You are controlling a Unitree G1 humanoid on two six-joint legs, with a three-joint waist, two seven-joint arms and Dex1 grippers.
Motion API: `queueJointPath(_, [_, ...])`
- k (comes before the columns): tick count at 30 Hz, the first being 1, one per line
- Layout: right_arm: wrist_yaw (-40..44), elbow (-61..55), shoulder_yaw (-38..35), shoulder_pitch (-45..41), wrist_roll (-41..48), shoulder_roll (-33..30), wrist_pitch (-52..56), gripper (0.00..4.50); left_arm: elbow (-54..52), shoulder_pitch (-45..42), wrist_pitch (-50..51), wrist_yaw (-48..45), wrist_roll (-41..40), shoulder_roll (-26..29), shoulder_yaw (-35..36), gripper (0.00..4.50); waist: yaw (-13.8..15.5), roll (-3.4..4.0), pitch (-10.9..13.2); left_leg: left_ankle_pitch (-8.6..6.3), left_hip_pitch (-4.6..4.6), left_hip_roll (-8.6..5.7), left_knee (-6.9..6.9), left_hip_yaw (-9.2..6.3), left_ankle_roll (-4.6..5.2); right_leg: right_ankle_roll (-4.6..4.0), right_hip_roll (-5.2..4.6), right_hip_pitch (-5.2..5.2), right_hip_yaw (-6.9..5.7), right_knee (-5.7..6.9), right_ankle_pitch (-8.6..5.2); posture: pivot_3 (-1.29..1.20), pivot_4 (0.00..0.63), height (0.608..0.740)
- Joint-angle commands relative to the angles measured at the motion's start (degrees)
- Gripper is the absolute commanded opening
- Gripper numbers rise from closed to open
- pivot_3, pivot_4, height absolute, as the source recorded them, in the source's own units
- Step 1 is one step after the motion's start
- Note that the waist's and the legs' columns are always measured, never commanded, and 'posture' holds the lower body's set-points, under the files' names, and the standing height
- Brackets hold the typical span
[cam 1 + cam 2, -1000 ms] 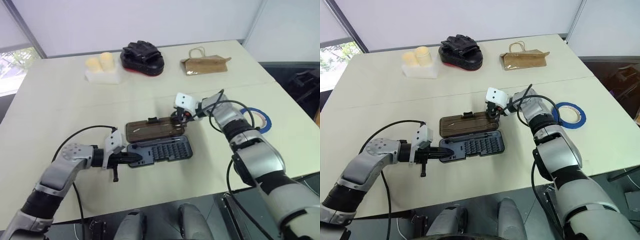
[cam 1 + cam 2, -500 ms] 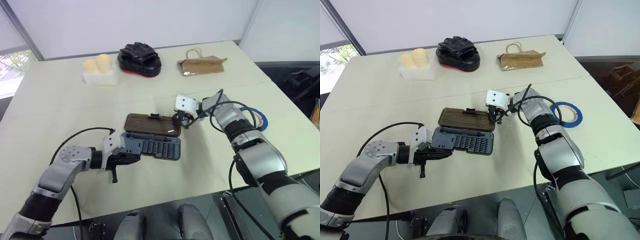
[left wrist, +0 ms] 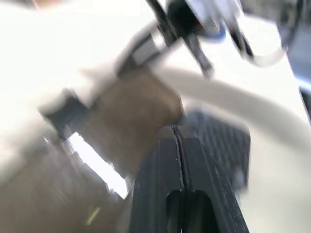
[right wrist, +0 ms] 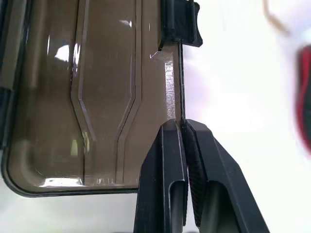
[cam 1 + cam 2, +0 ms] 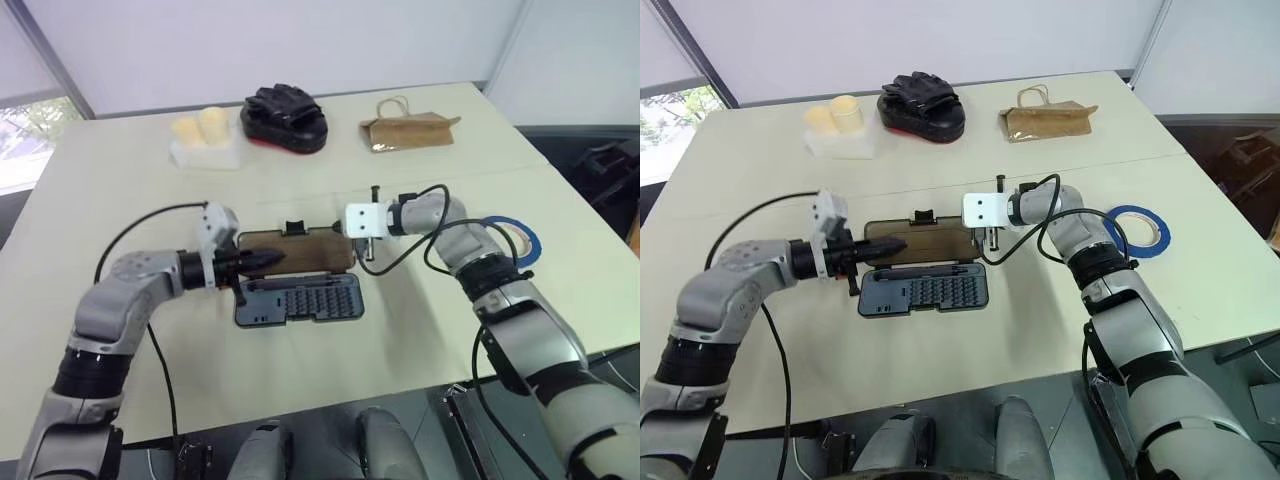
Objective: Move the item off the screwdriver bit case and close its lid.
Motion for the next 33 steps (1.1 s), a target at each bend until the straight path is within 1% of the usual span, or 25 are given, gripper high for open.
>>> queueJointPath(1, [-2.97,-6.52,-1.21,1.58,-0.13,-1.21,-0.56,0.07,4.51,-4.88,0.54,4.17,-1.90,-1.33,5.48,0.00,0.01,0.00,0.00,0.00,0.00,0.00,0.00,-0.01,0.00,0.00,0.00,-0.01,0.00,0.00,0.00,0.00,0.150,0.740])
queueJointPath(4, [-4.72,-9.14,-1.71,2.83,0.02,-1.72,0.22,0.07,10.27,-8.56,-1.07,7.21,-0.60,-2.00,7.85,0.00,-0.07,0.00,0.00,0.00,0.00,-0.01,0.01,0.00,0.00,0.00,0.00,0.00,-0.01,0.00,0.00,0.00,0.150,0.740])
queueJointPath(8, [-5.53,-12.48,-2.26,4.25,0.86,-1.94,1.60,0.07,21.94,-13.61,-5.89,11.64,2.22,-2.15,10.94,0.00,-0.02,0.00,0.00,0.00,0.01,-0.01,0.01,0.00,-0.01,0.00,0.00,-0.01,-0.02,0.00,0.00,0.00,0.150,0.740])
queueJointPath(14, [-6.11,-14.76,-1.76,4.78,0.36,-1.99,1.94,0.07,36.43,-16.26,-16.02,12.89,9.44,-1.70,9.43,0.00,-0.04,0.00,0.00,0.01,0.01,-0.02,0.00,0.00,-0.01,0.00,0.00,-0.01,-0.03,0.00,0.00,0.00,0.150,0.740])
queueJointPath(16, [-6.23,-14.80,-1.70,4.64,0.35,-1.92,2.07,0.07,39.70,-16.56,-18.51,12.16,11.26,-1.91,8.59,0.00,-0.04,-0.01,0.00,0.01,0.01,-0.03,0.01,0.00,-0.01,0.00,0.00,-0.01,-0.03,-0.01,0.00,0.00,0.150,0.740])
queueJointPath(20, [-6.57,-15.78,-1.63,4.67,0.19,-1.99,1.88,0.07,42.25,-13.74,-22.36,6.67,15.02,-3.78,3.30,0.00,0.13,-0.01,0.00,0.01,-0.03,-0.06,0.03,0.00,-0.01,0.00,-0.01,-0.01,-0.04,-0.01,0.00,0.00,0.150,0.740])
queueJointPath(23, [-6.63,-16.04,-1.68,4.63,0.25,-2.02,2.26,0.07,42.89,-13.54,-23.07,3.78,15.41,-4.64,2.27,0.00,0.05,-0.01,0.01,0.01,-0.06,-0.07,0.05,0.00,-0.01,0.00,-0.02,-0.01,-0.05,-0.01,0.00,0.00,0.150,0.740])
queueJointPath(27, [-6.74,-16.36,-1.66,4.85,0.07,-2.28,2.29,0.07,41.01,-12.63,-20.59,-1.75,14.71,-4.88,0.53,0.00,-0.10,-0.01,0.01,0.00,-0.09,-0.06,0.04,0.00,-0.01,0.00,-0.01,-0.07,-0.06,0.01,0.00,0.00,0.150,0.740])
queueJointPath(32, [-6.32,-17.60,-1.68,5.53,0.00,-2.78,3.83,0.07,40.58,-12.54,-19.88,-3.11,14.99,-5.02,0.99,0.00,-0.01,-0.01,0.01,0.00,-0.09,-0.06,0.05,-0.01,-0.01,0.00,-0.01,-0.07,-0.07,0.02,0.00,0.00,0.150,0.740])
queueJointPath(33, [-5.99,-18.14,-1.70,5.78,0.04,-3.00,4.42,0.33,40.40,-12.42,-19.72,-3.35,15.05,-4.92,1.01,0.00,0.03,-0.02,0.01,0.00,-0.10,-0.06,0.06,-0.01,-0.01,0.00,-0.01,-0.07,-0.07,0.02,0.00,0.00,0.150,0.740])
